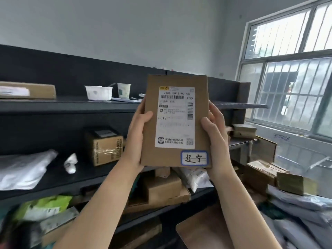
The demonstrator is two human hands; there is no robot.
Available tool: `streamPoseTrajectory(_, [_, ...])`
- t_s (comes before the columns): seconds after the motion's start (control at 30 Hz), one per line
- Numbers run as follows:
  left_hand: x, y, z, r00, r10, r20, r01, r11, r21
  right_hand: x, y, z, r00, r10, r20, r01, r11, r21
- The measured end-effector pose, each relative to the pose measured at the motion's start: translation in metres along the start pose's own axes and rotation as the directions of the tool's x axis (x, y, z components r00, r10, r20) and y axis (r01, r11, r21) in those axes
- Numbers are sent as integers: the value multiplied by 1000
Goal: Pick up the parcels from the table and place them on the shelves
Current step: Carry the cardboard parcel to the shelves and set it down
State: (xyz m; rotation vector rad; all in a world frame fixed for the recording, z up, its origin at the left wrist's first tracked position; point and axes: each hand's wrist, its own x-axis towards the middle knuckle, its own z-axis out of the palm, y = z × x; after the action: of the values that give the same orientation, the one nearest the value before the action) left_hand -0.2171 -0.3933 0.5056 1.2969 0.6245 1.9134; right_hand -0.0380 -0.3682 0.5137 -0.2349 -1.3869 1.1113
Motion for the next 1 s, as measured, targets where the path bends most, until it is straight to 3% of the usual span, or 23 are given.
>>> streamPoseTrajectory(0.33, [-146, 206, -138, 939, 250, -236, -178, 941, 288, -76, -10, 237, 951, 55, 303, -122, 970, 209])
streamPoseTrajectory(0.5, [-263, 330, -223, 833, 389, -393, -173, 858, 483, -148, -9, 398, 884, 36, 466, -214, 918, 334])
streamPoseTrajectory(0.7, [-395, 462, -301, 740, 485, -465, -80, 751, 656, -255, -20, 574, 825, 44, 564, -345, 829, 440])
streamPoseTrajectory(1.0, [-537, 593, -373, 525, 647, -553, -25, 661, 750, -363, -47, 757, 677, -13, 736, -460, 772, 437])
